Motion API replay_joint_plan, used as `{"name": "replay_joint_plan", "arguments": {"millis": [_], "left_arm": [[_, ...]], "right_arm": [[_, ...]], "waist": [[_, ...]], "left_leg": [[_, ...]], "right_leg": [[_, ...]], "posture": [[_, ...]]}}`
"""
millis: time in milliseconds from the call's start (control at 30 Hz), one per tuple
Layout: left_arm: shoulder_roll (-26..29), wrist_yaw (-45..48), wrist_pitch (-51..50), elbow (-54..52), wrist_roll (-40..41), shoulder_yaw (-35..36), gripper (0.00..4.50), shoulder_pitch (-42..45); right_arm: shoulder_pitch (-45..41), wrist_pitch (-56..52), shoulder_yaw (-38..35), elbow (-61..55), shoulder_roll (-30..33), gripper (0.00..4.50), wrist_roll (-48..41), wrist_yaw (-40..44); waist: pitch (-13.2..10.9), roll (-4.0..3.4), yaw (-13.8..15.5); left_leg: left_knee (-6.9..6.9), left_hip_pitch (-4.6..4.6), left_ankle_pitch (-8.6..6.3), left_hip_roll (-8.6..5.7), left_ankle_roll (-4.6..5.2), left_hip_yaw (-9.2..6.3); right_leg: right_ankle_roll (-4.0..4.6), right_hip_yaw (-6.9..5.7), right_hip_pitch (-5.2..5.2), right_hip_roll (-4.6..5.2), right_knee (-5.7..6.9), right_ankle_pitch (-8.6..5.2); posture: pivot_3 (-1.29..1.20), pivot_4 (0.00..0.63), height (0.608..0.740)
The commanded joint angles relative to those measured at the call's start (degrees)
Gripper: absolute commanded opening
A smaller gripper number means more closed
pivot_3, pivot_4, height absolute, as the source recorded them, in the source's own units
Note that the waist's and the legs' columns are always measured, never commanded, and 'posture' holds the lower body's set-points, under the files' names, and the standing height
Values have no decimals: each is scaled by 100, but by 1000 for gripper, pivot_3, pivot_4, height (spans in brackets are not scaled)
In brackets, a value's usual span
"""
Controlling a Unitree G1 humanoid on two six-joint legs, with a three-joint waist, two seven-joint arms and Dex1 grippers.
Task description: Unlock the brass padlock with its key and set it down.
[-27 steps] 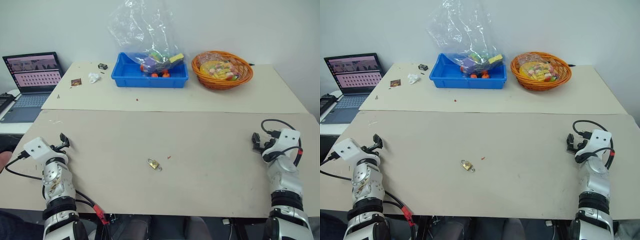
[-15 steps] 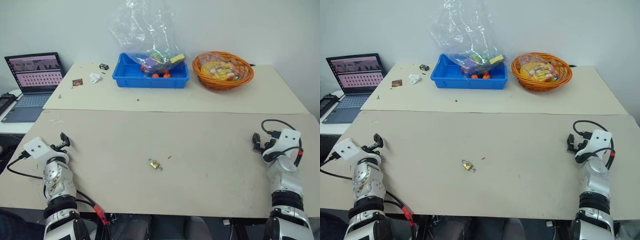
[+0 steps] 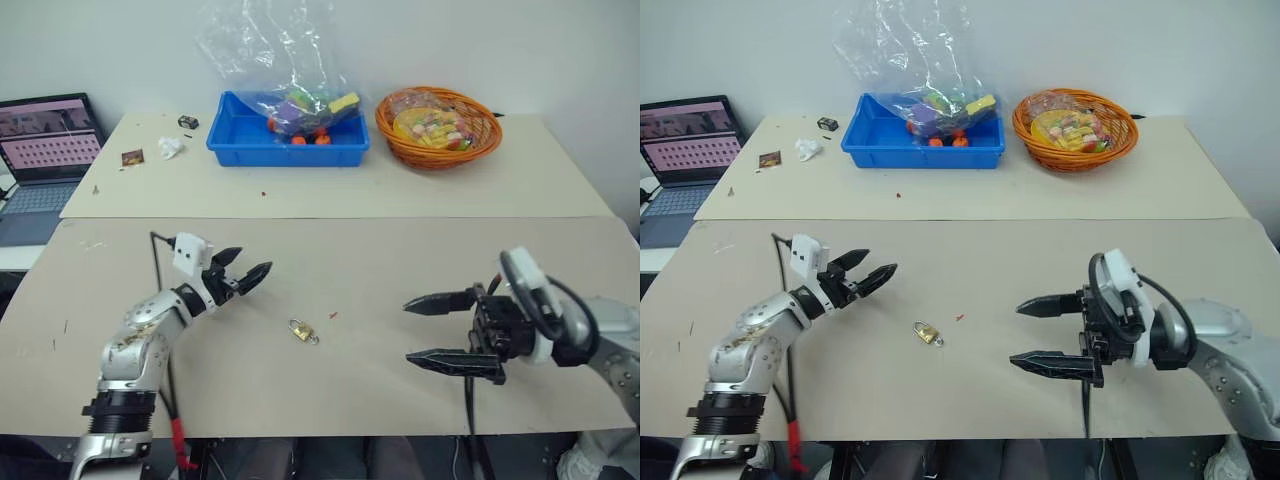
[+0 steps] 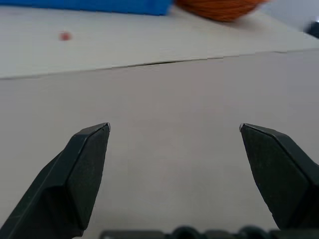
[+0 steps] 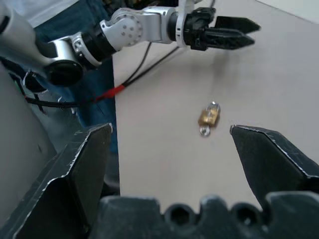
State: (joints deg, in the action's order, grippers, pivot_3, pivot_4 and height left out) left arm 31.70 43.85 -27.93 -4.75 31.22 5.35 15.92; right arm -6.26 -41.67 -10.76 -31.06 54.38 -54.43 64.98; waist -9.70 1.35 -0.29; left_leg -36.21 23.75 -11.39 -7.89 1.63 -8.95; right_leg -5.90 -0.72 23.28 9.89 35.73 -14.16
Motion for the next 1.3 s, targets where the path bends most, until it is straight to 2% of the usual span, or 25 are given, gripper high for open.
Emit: {"name": "replay_joint_plan", "arguments": {"millis": [33, 100, 200, 267, 333, 367, 467, 533, 633, 767, 833, 900, 1000, 1067, 1133, 1300], "left_arm": [[662, 1285, -271, -650, 305, -384, 4441, 447], [979, 2023, -30, -515, 208, -591, 4441, 644], [1413, 3338, 1114, 210, -353, -956, 4441, 943], [1522, 4367, 2695, 1122, -887, -1244, 4441, 1303], [1629, 4820, 4640, 2056, -1182, -1829, 4441, 1750], [1581, 4863, 5604, 2719, -1269, -2282, 4441, 2146], [984, 4865, 7462, 4556, -1422, -3234, 4441, 3222], [509, 4865, 8119, 5382, -1392, -3683, 4441, 3684], [17, 4865, 8455, 6198, -1269, -4148, 4441, 4002], [-246, 4865, 8528, 6620, -1046, -4726, 4441, 4084], [-305, 4865, 8409, 6733, -985, -4910, 4441, 4132], [-368, 4865, 8201, 6832, -934, -5006, 4441, 4172], [-416, 4865, 7339, 6890, -823, -5157, 4441, 4181], [-388, 4865, 6971, 6664, -612, -5344, 4441, 4140], [-458, 4865, 6686, 6568, -462, -5351, 4441, 4141], [-551, 4865, 6954, 6615, -467, -5499, 4441, 4185]], "right_arm": [[-217, -100, 245, -119, -65, 4500, -9, -133], [-279, -101, 354, -72, -173, 4500, 74, -308], [-270, -40, 526, -64, -236, 4500, 304, -424], [-258, -17, 586, -119, -287, 4500, 328, -445], [-278, 13, 671, -125, -351, 4500, 420, -482], [-277, 38, 725, -111, -415, 4500, 503, -548], [-130, 55, 697, -222, -621, 4500, 544, -824], [65, 33, 534, -419, -741, 4500, 461, -1043], [340, 1, 399, -669, -789, 4500, 443, -1271], [667, -42, 251, -1005, -843, 4500, 345, -1598], [830, -50, 177, -1145, -840, 4500, 354, -1759], [978, -50, 87, -1273, -853, 4500, 314, -1908], [1135, -11, -73, -1444, -935, 4500, 149, -2125], [1193, -14, -124, -1502, -939, 4500, 107, -2212], [1235, -15, -159, -1524, -911, 4500, 72, -2250], [1248, -5, -188, -1498, -841, 4500, 75, -2323]], "waist": [[-21, 0, 53], [-32, -4, 107], [-41, -9, 125], [-47, -15, 127], [-49, -13, 129], [-49, -11, 134], [-50, -9, 199], [-51, -6, 266], [-52, -4, 250], [-60, 14, 100], [-60, 14, 98], [-60, 14, 105], [-60, 14, 102], [-59, 14, 94], [-59, 14, 94], [-59, 14, 94]], "left_leg": [[-1, 4, 2, 4, 4, 0], [0, 11, 10, 4, 16, 3], [-1, 14, 9, 2, 17, 7], [5, 15, 9, 4, 17, 14], [7, 20, 9, 8, 17, 19], [3, 26, 11, 10, 15, 20], [-9, 53, 16, 19, 7, 16], [-16, 62, 15, 14, 10, 16], [-62, 95, 17, 3, 6, 17], [-94, 98, 21, -8, 2, 26], [-100, 91, -7, -12, 49, 26], [-105, 76, -8, -11, 50, 24], [-106, 33, -10, -10, 54, 21], [-106, 17, -13, -11, 59, 20], [-106, 9, -14, -12, 61, 20], [-110, 9, -15, -14, 62, 20]], "right_leg": [[3, 3, 9, -7, 0, -1], [15, 7, 23, -8, 2, 4], [59, 10, 25, -7, -3, 28], [81, 14, 32, -9, -7, 40], [96, 18, 42, -9, -9, 46], [102, 14, 47, -12, -8, 50], [121, 7, 65, -19, -19, 67], [116, 10, 68, -19, -25, 71], [109, 8, 78, -17, -18, 74], [95, 13, 68, -10, 13, 80], [86, 15, 65, -6, 6, 74], [82, 14, 55, -8, 17, 72], [70, 11, 5, -9, 15, 64], [15, 11, -14, -9, 15, 31], [14, 14, -19, -8, 16, 30], [54, 14, -19, -8, 17, 55]], "posture": [[0, 150, 740], [0, 150, 740], [0, 150, 740], [0, 150, 740], [0, 150, 740], [0, 150, 740], [0, 150, 740], [0, 150, 740], [0, 150, 740], [0, 150, 740], [0, 150, 740], [0, 150, 740], [0, 150, 740], [0, 150, 740], [0, 150, 740], [0, 150, 740]]}}
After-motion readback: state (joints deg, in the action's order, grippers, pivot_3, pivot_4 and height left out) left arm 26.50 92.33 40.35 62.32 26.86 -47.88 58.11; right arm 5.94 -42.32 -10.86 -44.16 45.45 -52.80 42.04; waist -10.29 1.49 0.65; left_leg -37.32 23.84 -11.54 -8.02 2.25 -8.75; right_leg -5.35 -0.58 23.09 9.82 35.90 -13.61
